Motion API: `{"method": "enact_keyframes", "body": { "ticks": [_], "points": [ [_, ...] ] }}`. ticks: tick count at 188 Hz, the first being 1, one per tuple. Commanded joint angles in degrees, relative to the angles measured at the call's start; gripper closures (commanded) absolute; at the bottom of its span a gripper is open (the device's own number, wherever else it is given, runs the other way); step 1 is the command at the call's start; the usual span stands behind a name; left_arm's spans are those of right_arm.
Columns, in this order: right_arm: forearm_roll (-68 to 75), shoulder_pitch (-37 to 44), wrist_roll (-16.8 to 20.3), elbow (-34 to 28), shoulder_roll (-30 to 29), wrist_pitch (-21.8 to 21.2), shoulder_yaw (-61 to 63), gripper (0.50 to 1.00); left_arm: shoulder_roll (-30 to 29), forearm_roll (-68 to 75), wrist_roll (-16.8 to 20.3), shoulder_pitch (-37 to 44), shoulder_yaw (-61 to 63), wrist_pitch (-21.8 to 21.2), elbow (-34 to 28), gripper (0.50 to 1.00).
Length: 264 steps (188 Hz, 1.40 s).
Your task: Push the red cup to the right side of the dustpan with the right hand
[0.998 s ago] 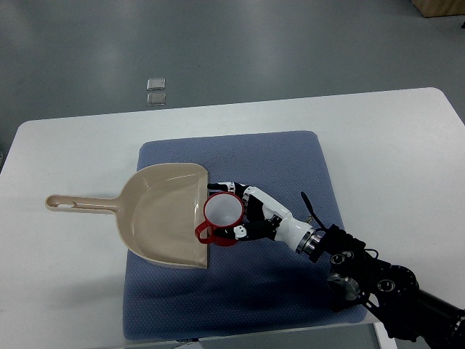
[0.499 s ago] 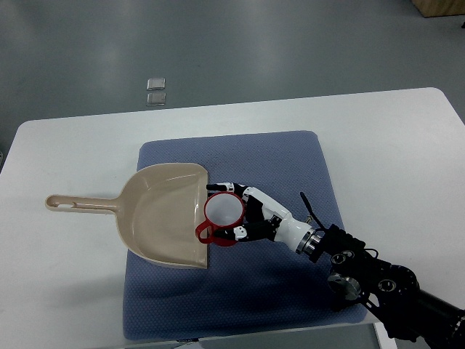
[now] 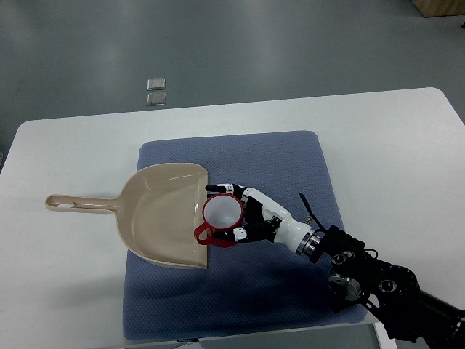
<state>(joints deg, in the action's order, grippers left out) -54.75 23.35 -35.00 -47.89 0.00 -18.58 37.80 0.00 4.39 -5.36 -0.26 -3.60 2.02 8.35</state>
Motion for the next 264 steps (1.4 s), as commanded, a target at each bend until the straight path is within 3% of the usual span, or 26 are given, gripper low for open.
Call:
{"method": "enact_keyframes", "body": {
  "ticks": [1,130,264],
  "points": [
    [-0.01,-0.15,0.0,-0.01,0.0,-0.58,0.0,0.568,0.0,0.0,0.0,0.0,0.0,0.0,0.0,0.5],
    [-0.1,0.03,0.0,0.17,0.09,-1.45,2.02,0.568,0.0,0.0,0.0,0.0,0.0,0.0,0.0,0.5],
    [-0.1,-0.41,0.0,-1.24,3.87,-2.86,2.02,0.568,0.0,0.0,0.0,0.0,0.0,0.0,0.0,0.5]
  ]
}}
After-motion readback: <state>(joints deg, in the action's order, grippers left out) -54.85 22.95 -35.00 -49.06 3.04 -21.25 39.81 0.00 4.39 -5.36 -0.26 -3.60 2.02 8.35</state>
